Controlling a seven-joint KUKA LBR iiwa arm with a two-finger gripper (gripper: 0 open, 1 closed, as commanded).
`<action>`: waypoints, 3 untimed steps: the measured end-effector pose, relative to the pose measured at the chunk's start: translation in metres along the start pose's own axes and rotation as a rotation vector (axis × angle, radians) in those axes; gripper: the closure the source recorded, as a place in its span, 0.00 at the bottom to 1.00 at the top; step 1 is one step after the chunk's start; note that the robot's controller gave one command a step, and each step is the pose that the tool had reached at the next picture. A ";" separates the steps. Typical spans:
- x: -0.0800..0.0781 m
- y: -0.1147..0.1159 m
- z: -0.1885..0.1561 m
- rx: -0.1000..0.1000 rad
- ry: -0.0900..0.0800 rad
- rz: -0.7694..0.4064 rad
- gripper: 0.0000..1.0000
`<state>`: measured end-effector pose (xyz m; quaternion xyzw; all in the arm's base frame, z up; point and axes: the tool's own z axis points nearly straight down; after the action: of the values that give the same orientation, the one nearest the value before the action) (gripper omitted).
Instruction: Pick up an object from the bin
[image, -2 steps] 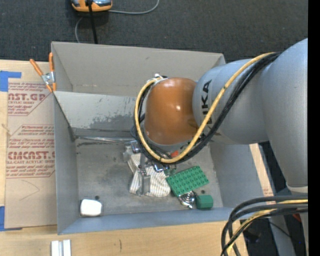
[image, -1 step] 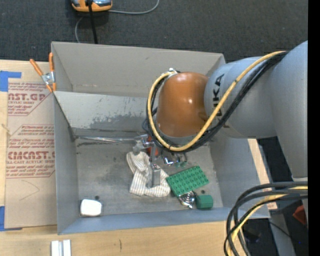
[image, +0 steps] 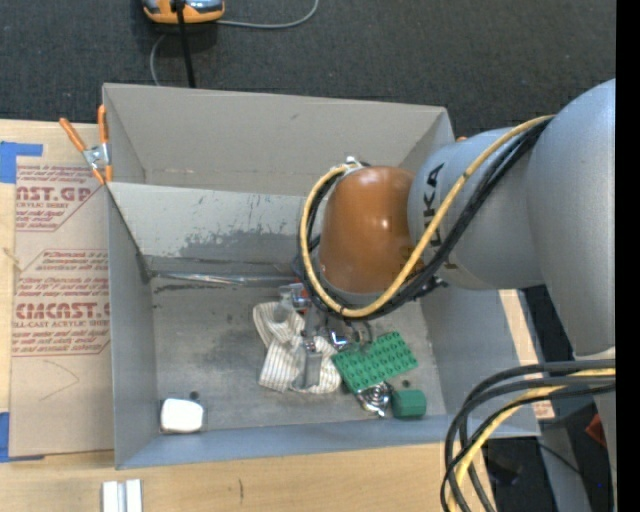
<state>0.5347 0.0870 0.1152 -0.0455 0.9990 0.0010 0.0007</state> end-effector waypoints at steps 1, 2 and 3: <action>0.006 -0.005 0.019 -0.001 0.002 -0.006 0.00; 0.020 -0.017 0.044 -0.002 -0.004 -0.099 1.00; 0.020 -0.018 0.044 -0.002 -0.004 -0.099 1.00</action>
Offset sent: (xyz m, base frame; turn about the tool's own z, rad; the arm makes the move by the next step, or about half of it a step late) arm -0.0198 -0.0205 -0.0449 -0.0992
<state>0.5161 0.0678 0.0713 -0.0947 0.9955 0.0021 0.0028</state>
